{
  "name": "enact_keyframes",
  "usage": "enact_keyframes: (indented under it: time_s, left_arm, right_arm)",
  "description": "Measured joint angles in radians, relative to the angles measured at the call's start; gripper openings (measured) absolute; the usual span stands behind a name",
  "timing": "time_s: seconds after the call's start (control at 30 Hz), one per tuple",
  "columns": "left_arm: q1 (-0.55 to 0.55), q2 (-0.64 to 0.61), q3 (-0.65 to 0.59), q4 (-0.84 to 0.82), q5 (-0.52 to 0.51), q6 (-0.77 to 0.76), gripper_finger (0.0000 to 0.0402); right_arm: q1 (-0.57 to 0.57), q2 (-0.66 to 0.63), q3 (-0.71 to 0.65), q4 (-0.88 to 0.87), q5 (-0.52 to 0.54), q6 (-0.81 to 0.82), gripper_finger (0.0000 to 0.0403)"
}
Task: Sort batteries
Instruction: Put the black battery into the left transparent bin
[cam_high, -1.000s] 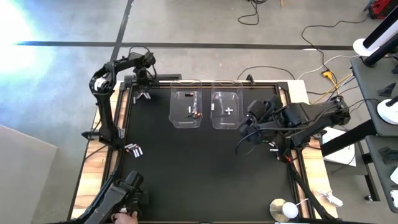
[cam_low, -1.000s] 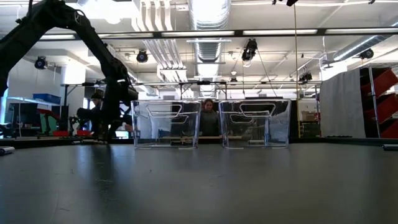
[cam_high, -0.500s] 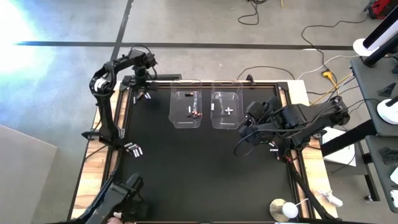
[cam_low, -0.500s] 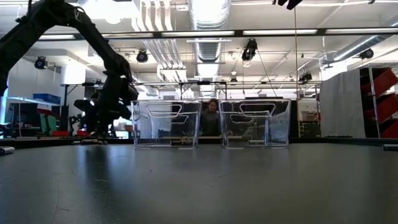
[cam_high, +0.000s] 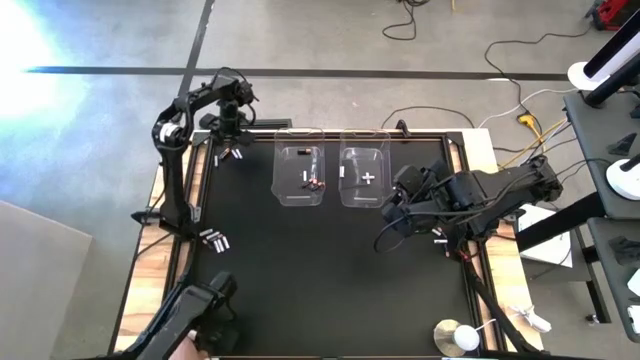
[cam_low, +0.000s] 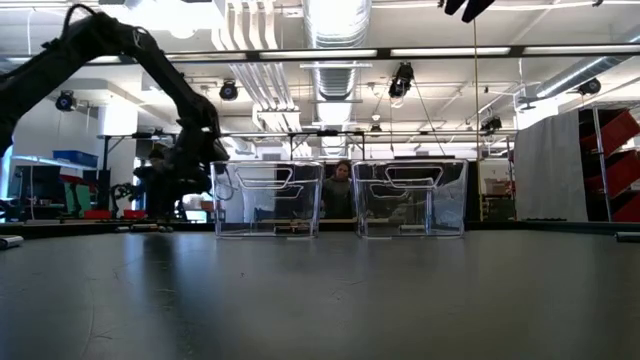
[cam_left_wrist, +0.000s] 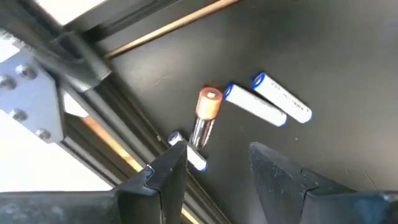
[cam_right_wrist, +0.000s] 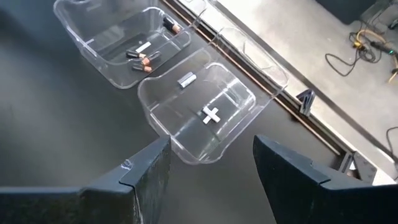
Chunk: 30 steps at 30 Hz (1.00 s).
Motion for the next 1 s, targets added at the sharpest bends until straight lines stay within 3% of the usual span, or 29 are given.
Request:
enact_keyframes:
  time_s: [0.3,0.7,0.8,1.0]
  left_arm:
    - [0.000,0.120,0.019,-0.036,-0.040,0.011,0.0155]
    - [-0.003,0.147,0.021,-0.027,-0.039,0.060,0.0149]
    - [-0.003,0.148,0.021,-0.025,-0.036,0.059,0.0125]
    - [-0.004,0.149,0.020,-0.022,-0.032,0.051,0.0038]
  right_arm:
    - [0.013,0.000,0.000,0.021,-0.027,0.043,0.0219]
    - [0.012,0.000,0.000,0.022,-0.027,0.060,0.0219]
    - [0.012,0.000,0.000,0.022,-0.022,0.053,0.0219]
    - [0.012,0.000,0.000,0.022,-0.021,0.050,0.0219]
